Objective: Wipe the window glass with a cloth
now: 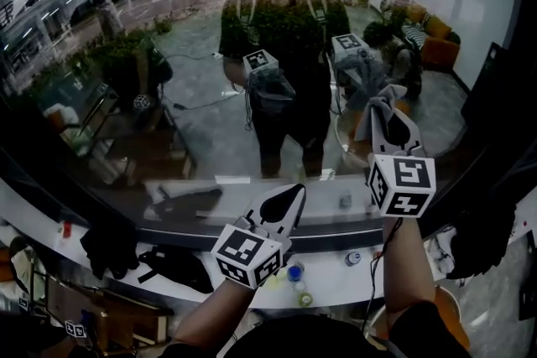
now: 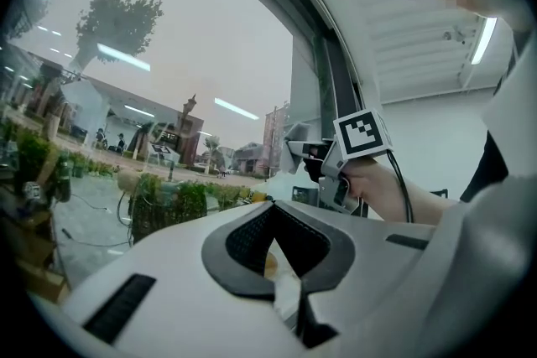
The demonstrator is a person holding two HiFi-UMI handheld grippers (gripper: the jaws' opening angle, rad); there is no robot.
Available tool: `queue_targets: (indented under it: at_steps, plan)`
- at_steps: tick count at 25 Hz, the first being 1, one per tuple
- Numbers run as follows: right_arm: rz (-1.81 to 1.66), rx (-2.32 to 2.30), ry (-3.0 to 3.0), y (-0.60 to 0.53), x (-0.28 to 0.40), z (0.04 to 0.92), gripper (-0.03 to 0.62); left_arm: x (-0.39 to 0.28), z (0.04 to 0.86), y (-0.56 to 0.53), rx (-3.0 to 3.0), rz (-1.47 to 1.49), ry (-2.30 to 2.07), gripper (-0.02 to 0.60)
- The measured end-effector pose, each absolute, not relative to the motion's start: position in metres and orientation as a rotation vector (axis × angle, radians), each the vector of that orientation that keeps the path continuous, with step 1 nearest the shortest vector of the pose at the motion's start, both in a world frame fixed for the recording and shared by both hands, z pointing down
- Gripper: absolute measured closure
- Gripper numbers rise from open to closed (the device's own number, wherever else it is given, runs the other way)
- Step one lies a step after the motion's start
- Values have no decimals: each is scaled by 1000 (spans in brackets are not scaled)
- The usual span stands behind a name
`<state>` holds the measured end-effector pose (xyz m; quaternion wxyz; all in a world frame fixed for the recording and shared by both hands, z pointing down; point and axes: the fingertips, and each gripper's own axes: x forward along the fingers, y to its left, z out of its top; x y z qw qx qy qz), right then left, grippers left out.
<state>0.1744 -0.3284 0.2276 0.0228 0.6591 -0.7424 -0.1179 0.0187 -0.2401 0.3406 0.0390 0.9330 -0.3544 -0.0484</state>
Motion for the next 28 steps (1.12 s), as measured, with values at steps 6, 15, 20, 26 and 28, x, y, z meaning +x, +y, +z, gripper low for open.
queue_targets:
  at_steps: [6,15,20,26,28]
  plan:
    - [-381,2023,-2294,-334,106,230,542,-44,346,-242,2839,-176,-1142,574]
    - [-397,1944,-2334,-338,9,232,542,-123,351,-238,2817,-212,-1208,574]
    - [-395,1886,-2380,-340,-52,240,542,-171,360,-234,2807,-195,-1244,574]
    - [-395,1794,-2450,-346,-121,244,543,-227,368,-232,2778,-164,-1325,574]
    - [-393,1757,-2477,-347,-141,244,542,-241,368,-230,2771,-164,-1346,574]
